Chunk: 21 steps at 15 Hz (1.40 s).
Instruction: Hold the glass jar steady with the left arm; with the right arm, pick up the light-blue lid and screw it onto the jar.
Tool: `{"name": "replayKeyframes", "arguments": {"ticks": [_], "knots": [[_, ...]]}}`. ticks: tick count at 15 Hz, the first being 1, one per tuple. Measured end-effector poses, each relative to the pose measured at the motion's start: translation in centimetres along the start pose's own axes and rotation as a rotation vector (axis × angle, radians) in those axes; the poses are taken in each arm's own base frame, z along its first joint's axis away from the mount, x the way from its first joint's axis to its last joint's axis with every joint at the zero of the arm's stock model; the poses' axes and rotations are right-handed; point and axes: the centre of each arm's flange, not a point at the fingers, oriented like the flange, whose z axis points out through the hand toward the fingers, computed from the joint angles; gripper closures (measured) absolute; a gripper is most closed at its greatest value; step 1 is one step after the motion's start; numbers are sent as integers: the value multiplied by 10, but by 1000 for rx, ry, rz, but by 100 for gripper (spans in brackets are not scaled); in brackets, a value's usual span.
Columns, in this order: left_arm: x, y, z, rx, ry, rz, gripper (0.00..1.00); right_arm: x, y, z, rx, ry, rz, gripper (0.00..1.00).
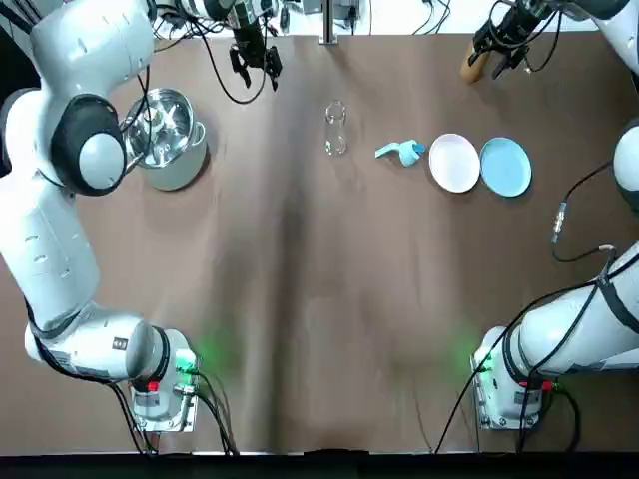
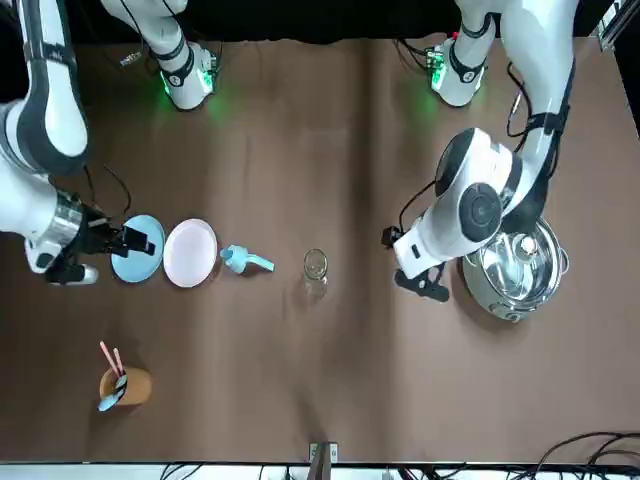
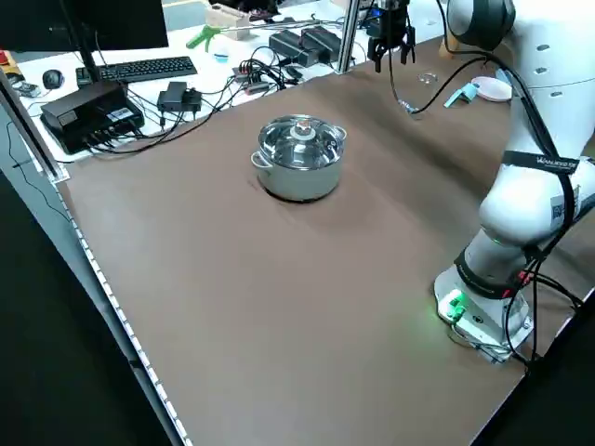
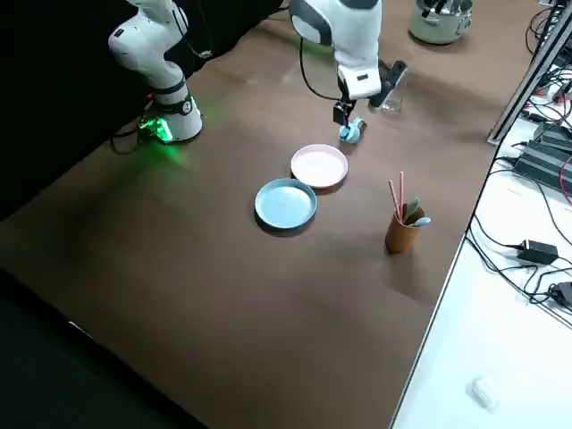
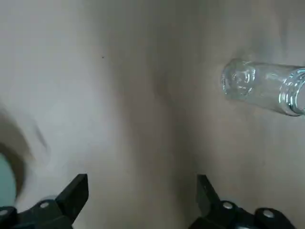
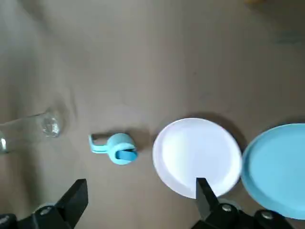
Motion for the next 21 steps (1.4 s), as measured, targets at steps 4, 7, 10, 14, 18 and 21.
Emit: {"name": "replayKeyframes", "arguments": {"ticks": [4, 7, 10, 14, 18, 21], "knots": [[13, 6, 15, -115, 19, 116, 0, 8, 5, 37, 123, -46, 81, 0], [22, -7, 11, -277, 73, 270, 0, 9, 8, 63, 185, -81, 128, 0], [35, -28, 30, -367, 116, 365, 0, 1, 11, 97, 242, -130, 139, 0], [50, -36, 69, -561, 201, 472, 0, -8, 16, 161, 309, -150, 46, 0], [57, -34, 92, -737, 362, 660, 0, -10, 4, 194, 291, -171, 23, 0], [61, -36, 135, -813, 533, 889, 0, -14, -2, 211, 282, -197, 11, 0]]}}
